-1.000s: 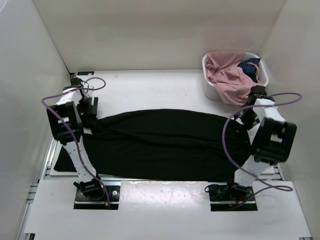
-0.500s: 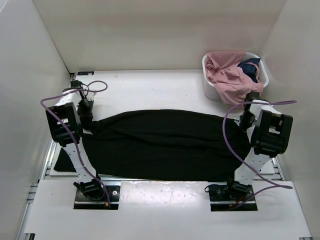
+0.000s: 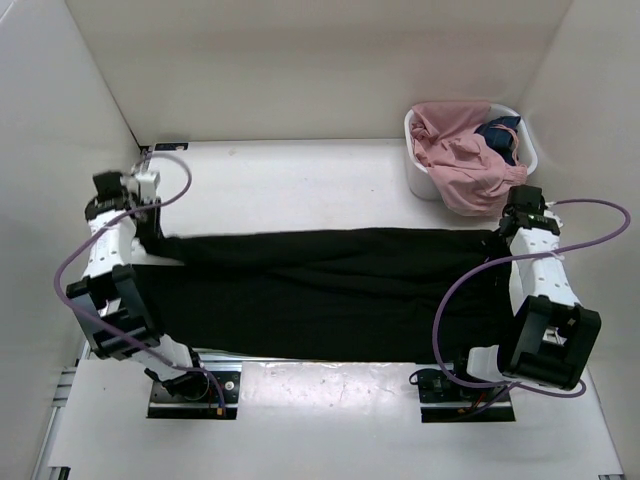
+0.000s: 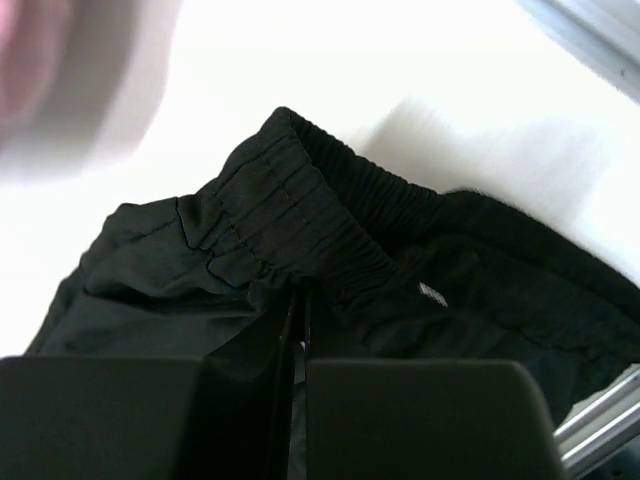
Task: Fold and stack the trousers
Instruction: Flatten the trousers out, then fold the trousers
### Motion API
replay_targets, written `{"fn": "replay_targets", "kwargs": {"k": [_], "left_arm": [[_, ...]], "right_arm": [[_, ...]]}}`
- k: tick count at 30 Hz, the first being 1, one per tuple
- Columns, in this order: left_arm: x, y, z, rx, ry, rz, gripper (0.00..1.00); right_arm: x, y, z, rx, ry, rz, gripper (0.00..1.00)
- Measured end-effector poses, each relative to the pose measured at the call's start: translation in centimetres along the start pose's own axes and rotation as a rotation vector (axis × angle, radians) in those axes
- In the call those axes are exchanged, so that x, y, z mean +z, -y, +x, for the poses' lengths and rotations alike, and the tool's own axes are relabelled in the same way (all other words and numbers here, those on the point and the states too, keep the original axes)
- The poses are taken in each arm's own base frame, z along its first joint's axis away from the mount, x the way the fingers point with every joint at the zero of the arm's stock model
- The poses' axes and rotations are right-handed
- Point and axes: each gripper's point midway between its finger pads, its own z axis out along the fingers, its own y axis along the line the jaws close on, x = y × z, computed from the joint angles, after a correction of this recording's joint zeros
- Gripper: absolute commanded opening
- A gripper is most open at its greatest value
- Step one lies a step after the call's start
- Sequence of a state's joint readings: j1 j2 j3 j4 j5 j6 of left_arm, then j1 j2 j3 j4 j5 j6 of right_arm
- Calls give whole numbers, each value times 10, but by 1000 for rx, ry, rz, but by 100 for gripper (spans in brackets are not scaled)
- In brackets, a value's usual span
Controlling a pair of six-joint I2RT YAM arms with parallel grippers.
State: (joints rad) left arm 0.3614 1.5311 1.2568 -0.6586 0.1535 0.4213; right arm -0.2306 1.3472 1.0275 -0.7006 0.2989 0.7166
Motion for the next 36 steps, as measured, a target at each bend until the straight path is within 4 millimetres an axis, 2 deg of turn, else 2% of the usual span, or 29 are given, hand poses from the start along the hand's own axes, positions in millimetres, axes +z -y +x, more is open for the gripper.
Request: {"fn": "replay_targets", "kwargs": {"k": [1, 2, 5, 7, 8, 10, 11, 14, 17, 20, 23, 27, 29, 31, 32, 33, 36], "left_arm": [[7, -1, 24, -19, -49, 9, 70], [16, -1, 56, -61, -122, 26, 78], [27, 6, 133, -161, -304, 75, 77], [21, 8, 164, -213, -382, 96, 77], [16, 7, 171, -231, -399, 100, 77], [8, -3, 169, -252, -389, 85, 77], [4, -9, 163, -256, -375, 74, 80], [-7, -35, 127, -248, -281, 20, 84], [-16, -60, 79, -228, -158, -29, 86], [-13, -71, 51, -220, -103, -38, 86], [20, -69, 43, -222, -136, 22, 86], [89, -42, 66, -228, -285, 143, 87], [115, -31, 81, -218, -356, 176, 87], [118, -27, 67, -211, -351, 177, 75], [118, -24, 64, -209, -351, 180, 35], [118, -21, 64, -212, -358, 189, 14], [116, -12, 74, -211, -390, 224, 14]], "right_arm": [[1, 2, 4, -5, -9, 2, 0], [3, 5, 9, -12, -24, 5, 0], [8, 10, 21, -25, -56, 14, 0], [9, 11, 24, -29, -67, 14, 0], [9, 11, 25, -31, -69, 13, 0], [9, 11, 26, -32, -72, 11, 0], [9, 11, 26, -33, -74, 10, 0], [9, 11, 26, -40, -73, 10, 0], [11, 12, 27, -50, -78, 15, 0], [16, 15, 31, -66, -97, 36, 0], [20, 19, 33, -80, -112, 61, 0], [22, 20, 30, -93, -115, 87, 0], [21, 21, 27, -97, -107, 94, 0], [21, 22, 25, -100, -99, 103, 0], [21, 23, 25, -102, -99, 108, 0], [21, 24, 25, -103, -100, 114, 0], [21, 27, 24, -107, -100, 130, 0]]}}
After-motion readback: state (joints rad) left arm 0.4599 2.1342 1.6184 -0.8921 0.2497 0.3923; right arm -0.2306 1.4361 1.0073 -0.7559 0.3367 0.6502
